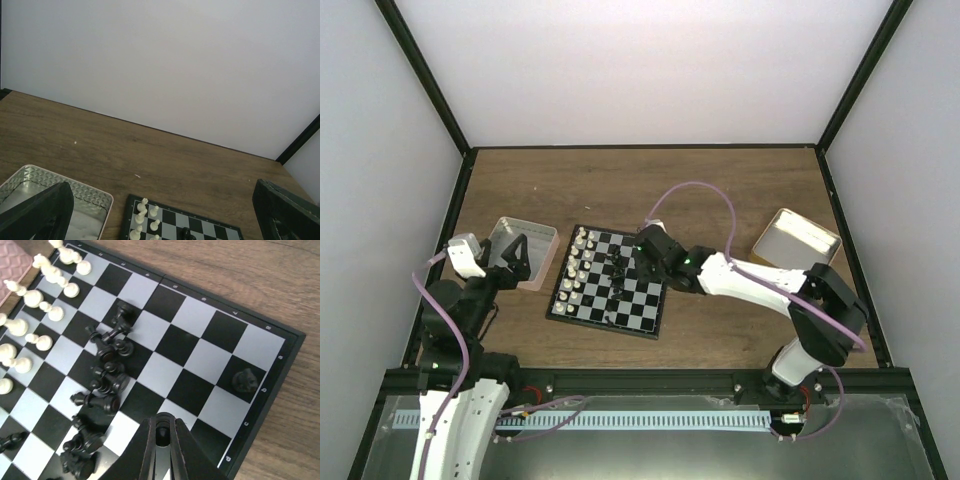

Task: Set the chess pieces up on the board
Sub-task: Place the chess piece on the chessboard.

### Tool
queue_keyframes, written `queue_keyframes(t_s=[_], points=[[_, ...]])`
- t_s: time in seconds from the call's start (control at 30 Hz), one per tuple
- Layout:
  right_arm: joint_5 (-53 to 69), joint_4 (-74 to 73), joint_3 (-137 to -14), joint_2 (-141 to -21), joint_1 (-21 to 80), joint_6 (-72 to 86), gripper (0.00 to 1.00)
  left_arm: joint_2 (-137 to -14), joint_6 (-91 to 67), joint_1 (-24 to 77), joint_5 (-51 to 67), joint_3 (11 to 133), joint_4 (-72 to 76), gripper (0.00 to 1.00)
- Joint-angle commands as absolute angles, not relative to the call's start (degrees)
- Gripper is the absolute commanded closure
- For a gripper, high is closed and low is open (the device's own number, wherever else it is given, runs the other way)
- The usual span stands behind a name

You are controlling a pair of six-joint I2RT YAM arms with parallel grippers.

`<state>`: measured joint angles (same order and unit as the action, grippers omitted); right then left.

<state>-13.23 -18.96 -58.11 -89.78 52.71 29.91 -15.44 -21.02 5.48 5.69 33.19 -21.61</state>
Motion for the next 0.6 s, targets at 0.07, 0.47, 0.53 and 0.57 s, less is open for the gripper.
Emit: queue_keyframes(t_s=[0.07, 0.47, 0.53, 0.57], points=[[-14.9, -19.2, -61.5, -94.4, 49.0, 30.9, 0.95, -15.6, -21.4, 5.0, 6.6, 32.7, -20.7, 0.0], [-14.1, -17.8, -70.8, -104.5, 42.3, 26.9, 0.95, -15.4, -21.3, 5.0, 6.4, 32.7, -20.7, 0.0], [-13.0, -17.2, -70.8, -105.4, 42.1, 26.3, 0.95, -15.4, -21.4, 4.9, 6.5, 32.8, -20.7, 0.0], [-12.4, -17.0, -70.7, -105.9, 42.1, 26.0, 0.95, -15.4, -21.4, 4.9, 6.4, 32.7, -20.7, 0.0]])
